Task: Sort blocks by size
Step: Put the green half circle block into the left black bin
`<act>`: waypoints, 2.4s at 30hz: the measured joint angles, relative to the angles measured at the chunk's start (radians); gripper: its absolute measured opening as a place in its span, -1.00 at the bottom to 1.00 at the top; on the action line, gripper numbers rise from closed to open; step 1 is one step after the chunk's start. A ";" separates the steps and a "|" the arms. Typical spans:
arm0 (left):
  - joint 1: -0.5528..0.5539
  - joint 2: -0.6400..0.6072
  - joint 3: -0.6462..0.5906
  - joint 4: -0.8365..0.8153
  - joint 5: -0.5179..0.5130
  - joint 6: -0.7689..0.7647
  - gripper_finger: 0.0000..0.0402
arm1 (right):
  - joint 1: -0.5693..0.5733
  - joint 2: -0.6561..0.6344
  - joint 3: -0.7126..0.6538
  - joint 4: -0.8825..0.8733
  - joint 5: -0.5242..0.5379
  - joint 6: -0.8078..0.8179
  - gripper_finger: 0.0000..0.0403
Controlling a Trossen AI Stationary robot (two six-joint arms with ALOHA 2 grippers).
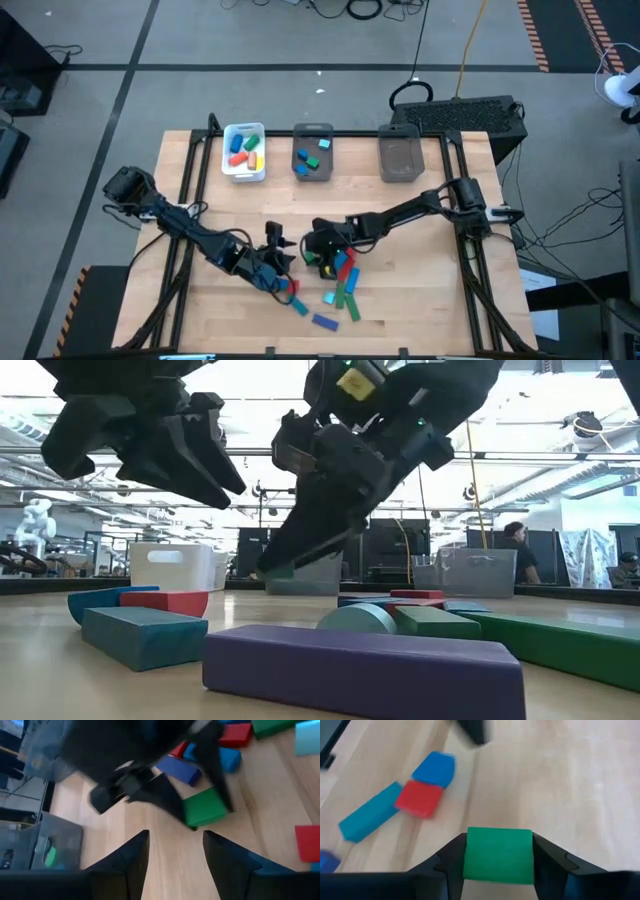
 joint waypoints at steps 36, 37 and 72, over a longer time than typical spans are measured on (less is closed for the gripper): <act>-0.004 0.000 0.000 0.148 -0.194 0.327 -0.07 | -0.207 -0.023 -0.002 0.392 -0.597 0.087 -0.17; -0.004 0.000 0.000 0.163 -0.193 0.343 -0.08 | -0.207 -0.023 -0.002 0.392 -0.598 0.087 -0.17; 0.306 -0.138 0.001 0.147 0.116 0.400 -0.53 | -0.237 -0.361 -0.137 -0.260 -0.156 -0.162 0.01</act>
